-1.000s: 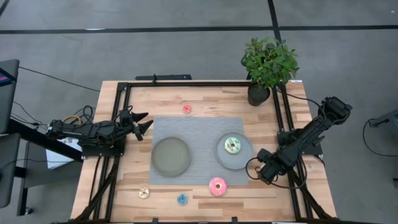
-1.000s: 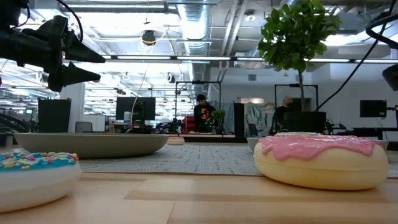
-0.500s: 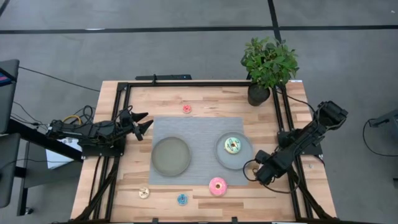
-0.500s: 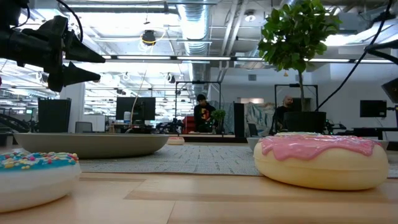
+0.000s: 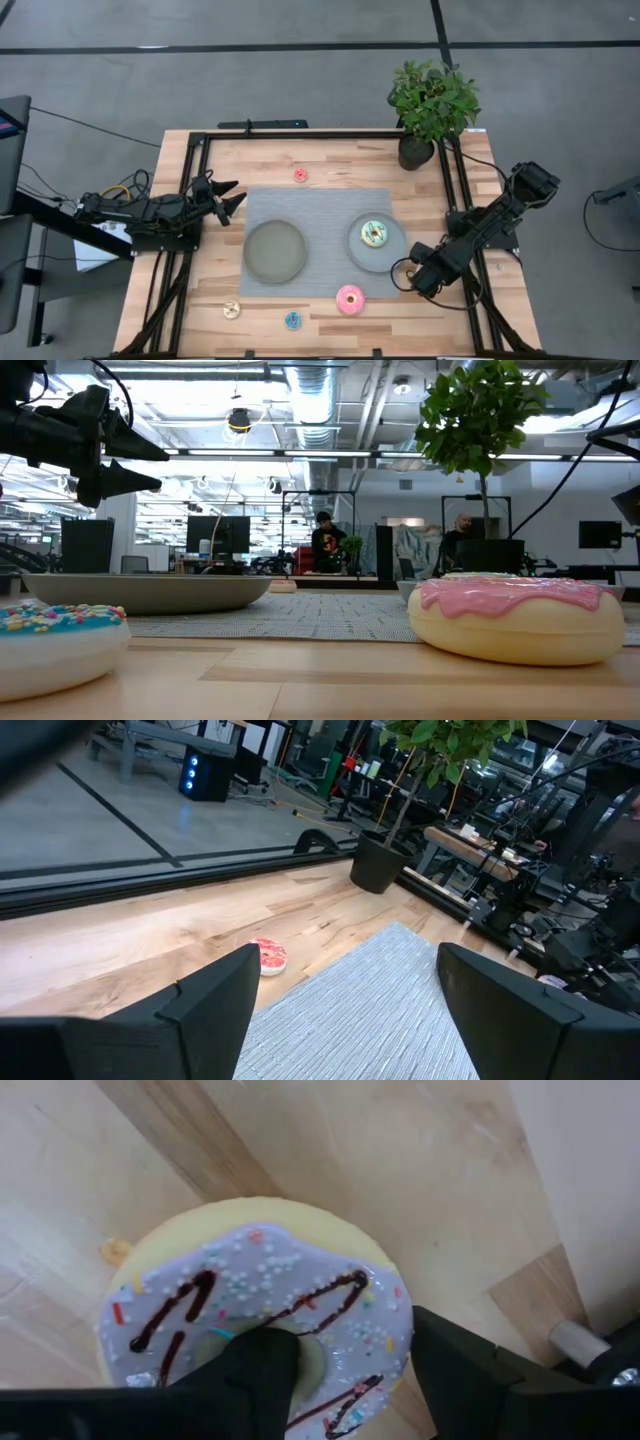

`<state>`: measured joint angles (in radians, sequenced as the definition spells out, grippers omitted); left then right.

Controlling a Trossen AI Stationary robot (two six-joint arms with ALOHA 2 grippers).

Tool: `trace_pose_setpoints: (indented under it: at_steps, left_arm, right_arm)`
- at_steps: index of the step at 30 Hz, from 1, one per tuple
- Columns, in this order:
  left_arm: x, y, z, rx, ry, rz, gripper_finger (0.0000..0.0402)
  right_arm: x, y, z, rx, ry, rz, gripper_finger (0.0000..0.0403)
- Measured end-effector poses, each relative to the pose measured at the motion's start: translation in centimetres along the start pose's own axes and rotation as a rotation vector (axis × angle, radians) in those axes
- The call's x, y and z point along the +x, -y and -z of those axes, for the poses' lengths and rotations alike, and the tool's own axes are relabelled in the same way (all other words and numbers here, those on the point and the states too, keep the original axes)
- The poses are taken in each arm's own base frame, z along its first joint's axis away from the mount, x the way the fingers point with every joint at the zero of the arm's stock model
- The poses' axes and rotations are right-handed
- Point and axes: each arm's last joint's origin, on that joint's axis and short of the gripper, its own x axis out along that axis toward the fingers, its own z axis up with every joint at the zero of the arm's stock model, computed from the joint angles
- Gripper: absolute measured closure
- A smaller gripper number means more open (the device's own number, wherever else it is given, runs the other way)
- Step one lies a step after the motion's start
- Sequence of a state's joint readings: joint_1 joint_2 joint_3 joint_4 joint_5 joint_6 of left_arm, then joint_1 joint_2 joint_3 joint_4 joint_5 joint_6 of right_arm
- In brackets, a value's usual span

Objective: Pick & Place donuts
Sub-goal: Put the large purple donut on the gray plate

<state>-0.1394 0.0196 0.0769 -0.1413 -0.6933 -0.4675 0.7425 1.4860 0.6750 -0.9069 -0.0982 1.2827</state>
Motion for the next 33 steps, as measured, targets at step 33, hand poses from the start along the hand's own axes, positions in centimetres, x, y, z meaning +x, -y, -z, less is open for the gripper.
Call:
trace_pose_setpoints:
  at_steps: [33]
  left_arm:
    - [0.0,0.0,0.0,0.0,0.0,0.001,0.0104]
  right_arm:
    - [-4.5,-2.2,-0.5,-0.126,0.021,-0.072,0.0294]
